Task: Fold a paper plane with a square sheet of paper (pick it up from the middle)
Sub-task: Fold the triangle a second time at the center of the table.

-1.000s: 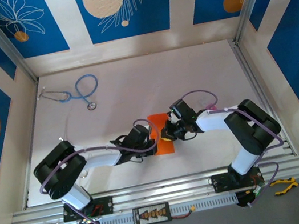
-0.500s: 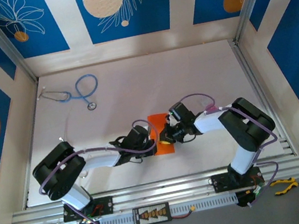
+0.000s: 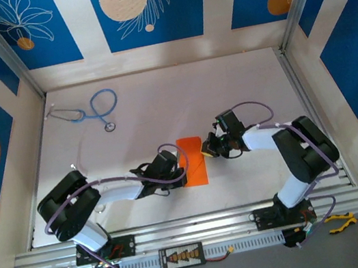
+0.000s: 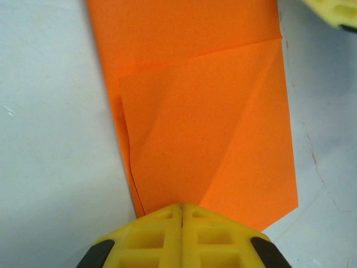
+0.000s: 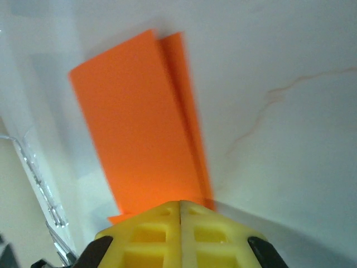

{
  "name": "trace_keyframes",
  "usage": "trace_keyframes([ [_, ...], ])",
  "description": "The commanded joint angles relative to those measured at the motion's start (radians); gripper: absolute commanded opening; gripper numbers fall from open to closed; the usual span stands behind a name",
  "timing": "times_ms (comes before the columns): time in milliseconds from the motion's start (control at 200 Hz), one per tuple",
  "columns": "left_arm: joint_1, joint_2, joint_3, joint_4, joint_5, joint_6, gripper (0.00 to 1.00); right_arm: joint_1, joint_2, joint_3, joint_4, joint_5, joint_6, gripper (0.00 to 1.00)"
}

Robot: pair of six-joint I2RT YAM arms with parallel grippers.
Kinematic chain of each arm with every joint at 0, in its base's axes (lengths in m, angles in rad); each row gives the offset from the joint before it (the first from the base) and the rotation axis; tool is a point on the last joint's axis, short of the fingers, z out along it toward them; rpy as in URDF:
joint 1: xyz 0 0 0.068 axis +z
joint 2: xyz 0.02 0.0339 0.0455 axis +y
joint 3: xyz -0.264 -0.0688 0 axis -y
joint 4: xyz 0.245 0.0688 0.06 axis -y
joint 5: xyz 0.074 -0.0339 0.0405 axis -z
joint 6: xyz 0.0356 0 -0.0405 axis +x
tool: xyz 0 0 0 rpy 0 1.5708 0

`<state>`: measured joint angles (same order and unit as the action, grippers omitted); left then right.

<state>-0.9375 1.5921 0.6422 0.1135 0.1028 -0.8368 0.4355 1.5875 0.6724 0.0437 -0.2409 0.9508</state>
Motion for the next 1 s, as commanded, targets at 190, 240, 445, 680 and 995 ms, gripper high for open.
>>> trace_keyframes([
  [190,-0.004,-0.006,-0.022,-0.13,-0.014,0.017,0.0,0.077,-0.018,-0.007,0.024,-0.08,-0.024,0.0],
  [240,-0.004,-0.006,-0.021,-0.132,-0.014,0.019,0.0,0.085,-0.002,-0.006,0.033,-0.082,-0.024,0.0],
  [445,-0.004,-0.003,-0.016,-0.126,-0.011,0.018,0.0,0.105,0.084,0.032,0.039,-0.122,-0.026,0.0],
  [680,-0.004,-0.032,0.011,-0.136,-0.006,0.018,0.0,0.105,0.134,0.0,-0.038,-0.007,-0.015,0.0],
  [995,-0.004,-0.018,0.118,-0.094,0.054,0.032,0.05,0.095,0.143,-0.04,-0.017,-0.01,-0.006,0.0],
])
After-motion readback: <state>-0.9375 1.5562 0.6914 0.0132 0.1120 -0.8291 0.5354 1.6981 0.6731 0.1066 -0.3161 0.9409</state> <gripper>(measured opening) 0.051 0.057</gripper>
